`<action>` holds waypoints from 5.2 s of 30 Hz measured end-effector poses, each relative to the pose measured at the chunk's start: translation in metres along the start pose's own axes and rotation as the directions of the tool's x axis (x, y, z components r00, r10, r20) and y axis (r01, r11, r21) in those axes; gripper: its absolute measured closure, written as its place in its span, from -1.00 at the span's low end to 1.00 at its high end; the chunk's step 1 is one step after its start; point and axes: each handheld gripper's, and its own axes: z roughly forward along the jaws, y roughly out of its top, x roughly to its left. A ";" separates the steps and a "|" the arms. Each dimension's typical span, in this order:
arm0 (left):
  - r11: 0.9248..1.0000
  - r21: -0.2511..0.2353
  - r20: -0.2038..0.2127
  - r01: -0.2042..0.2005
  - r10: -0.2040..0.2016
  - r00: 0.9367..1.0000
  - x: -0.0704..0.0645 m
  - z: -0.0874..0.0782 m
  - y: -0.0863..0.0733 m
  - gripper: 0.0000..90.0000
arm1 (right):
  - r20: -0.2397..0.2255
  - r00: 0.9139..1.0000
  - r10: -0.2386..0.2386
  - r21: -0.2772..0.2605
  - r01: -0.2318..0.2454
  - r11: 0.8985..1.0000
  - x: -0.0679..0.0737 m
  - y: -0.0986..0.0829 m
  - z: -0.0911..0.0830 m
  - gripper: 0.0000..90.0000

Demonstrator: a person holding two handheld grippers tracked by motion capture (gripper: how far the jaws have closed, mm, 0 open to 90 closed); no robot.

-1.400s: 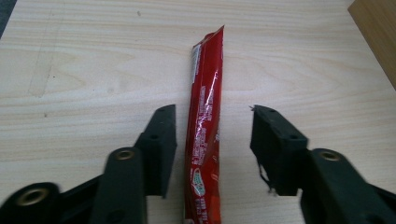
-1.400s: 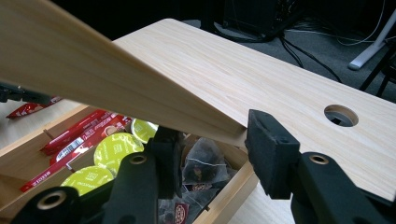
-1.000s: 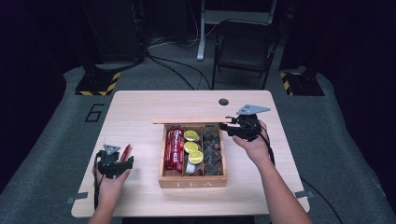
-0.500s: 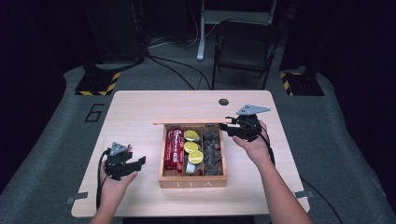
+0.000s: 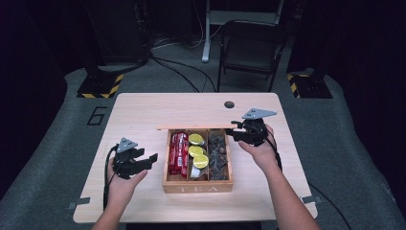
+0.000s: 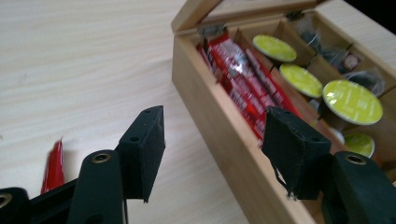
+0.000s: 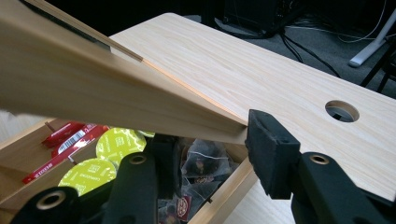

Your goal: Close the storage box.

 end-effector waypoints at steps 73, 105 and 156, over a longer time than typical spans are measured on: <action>0.986 -0.139 -0.003 -0.096 0.097 0.995 -0.039 -0.005 0.082 0.16 | 0.100 0.995 0.026 -0.062 -0.020 0.998 0.034 0.012 -0.019 -0.09; 0.968 -0.172 0.011 -0.185 0.190 0.982 -0.042 -0.010 0.043 0.22 | 0.140 0.986 -0.086 -0.089 0.099 0.991 0.058 -0.011 -0.045 0.26; 0.967 -0.155 0.032 -0.201 0.208 0.977 -0.046 -0.009 -0.003 0.19 | 0.053 0.995 -0.083 -0.024 0.084 0.996 0.066 -0.049 -0.052 0.24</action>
